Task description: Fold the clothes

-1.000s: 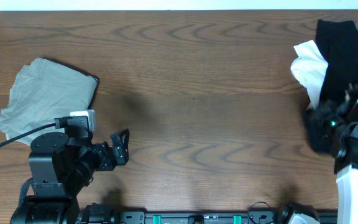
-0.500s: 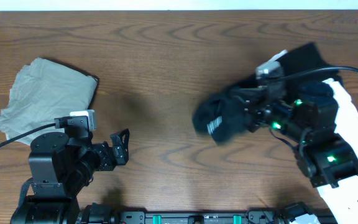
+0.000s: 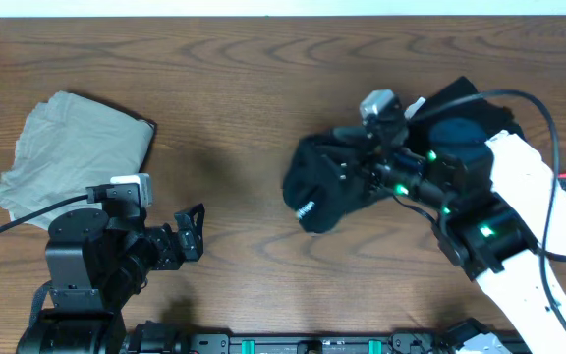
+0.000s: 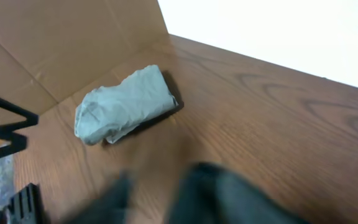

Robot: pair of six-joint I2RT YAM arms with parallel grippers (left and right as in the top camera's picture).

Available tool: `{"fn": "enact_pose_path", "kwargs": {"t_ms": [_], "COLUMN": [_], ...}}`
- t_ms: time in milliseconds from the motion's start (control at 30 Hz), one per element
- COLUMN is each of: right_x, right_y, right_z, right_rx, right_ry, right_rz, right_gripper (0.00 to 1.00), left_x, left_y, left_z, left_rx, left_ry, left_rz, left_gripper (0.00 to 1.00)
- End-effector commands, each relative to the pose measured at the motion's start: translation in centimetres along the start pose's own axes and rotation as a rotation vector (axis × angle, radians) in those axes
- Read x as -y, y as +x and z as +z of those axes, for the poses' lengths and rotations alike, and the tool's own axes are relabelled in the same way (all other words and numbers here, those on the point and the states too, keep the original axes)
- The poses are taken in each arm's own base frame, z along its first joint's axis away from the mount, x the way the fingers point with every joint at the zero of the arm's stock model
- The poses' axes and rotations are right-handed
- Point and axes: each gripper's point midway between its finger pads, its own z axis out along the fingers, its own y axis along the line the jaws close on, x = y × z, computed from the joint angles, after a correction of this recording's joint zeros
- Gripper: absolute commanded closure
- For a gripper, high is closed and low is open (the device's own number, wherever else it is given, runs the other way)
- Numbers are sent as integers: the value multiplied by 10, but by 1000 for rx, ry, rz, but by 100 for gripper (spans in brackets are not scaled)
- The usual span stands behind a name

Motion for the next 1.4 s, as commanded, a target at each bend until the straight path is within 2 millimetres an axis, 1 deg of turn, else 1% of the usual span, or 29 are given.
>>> {"fn": "enact_pose_path", "kwargs": {"t_ms": [0, 33, 67, 133, 200, 267, 333, 367, 433, 500, 533, 567, 600, 633, 667, 767, 833, 967, 1033, 1133, 1233, 1367], "right_x": [7, 17, 32, 54, 73, 95, 119, 130, 142, 147, 149, 151, 153, 152, 152, 152, 156, 164, 167, 166, 169, 172], "right_y": [2, 2, 0, -3, -3, 4, 18, 29, 50, 77, 89, 103, 117, 128, 144, 175, 197, 227, 240, 247, 253, 263], "right_z": [9, 8, 5, -6, -21, -40, -61, -71, -82, -87, -89, -90, -89, -87, -83, -74, -71, -64, -56, -42, -31, -26], "right_rx": [-14, -12, -3, 18, 26, 10, -25, -54, -129, -244, -295, -350, -403, -447, -504, -598, -652, -687, -678, -640, -596, -557], "right_ry": [25, 70, 137, 238, 328, 445, 582, 643, 704, 724, 732, 740, 740, 731, 714, 676, 682, 702, 695, 636, 615, 622], "right_rz": [17, 25, 41, 73, 96, 131, 188, 219, 261, 278, 293, 321, 348, 369, 399, 453, 489, 561, 600, 622, 648, 686], "right_gripper": [1, 1, 1, 1, 1, 1, 1, 1, 1, 7, 12, 21, 29, 34, 35, 28, 27, 29, 31, 34, 45, 51], "left_x": [3, 3, 3, 3, 3, 3, 3, 3, 6, 9, 11, 13, 14, 15, 17, 23, 27, 25, 30, 36, 41, 42], "left_y": [-5, -5, -5, -5, -6, -7, -6, -5, -2, 1, 3, 5, 7, 9, 12, 20, 24, 28, 31, 33, 33, 31], "left_z": [-4, -4, -4, -4, -3, -1, 2, 5, 11, 19, 22, 28, 32, 35, 40, 48, 51, 53, 53, 52, 52, 53], "left_rx": [13, 12, 12, 14, 15, 10, -7, -17, -48, -86, -104, -129, -149, -168, -192, -243, -264, -269, -272, -276, -272, -262], "left_ry": [12, 12, 13, 13, 13, 12, 12, 13, 22, 34, 39, 45, 48, 50, 54, 71, 68, 15, 23, 41, 55, 59], "left_rz": [22, 22, 22, 22, 22, 21, 19, 20, 28, 38, 42, 48, 52, 55, 59, 81, 106, 171, 200, 219, 231, 233], "left_gripper": [2, 2, 2, 2, 2, 2, 2, 2, 2, 2, 2, 2, 2, 2, 2, 2, 2, 2, 2, 2, 2, 2]}}
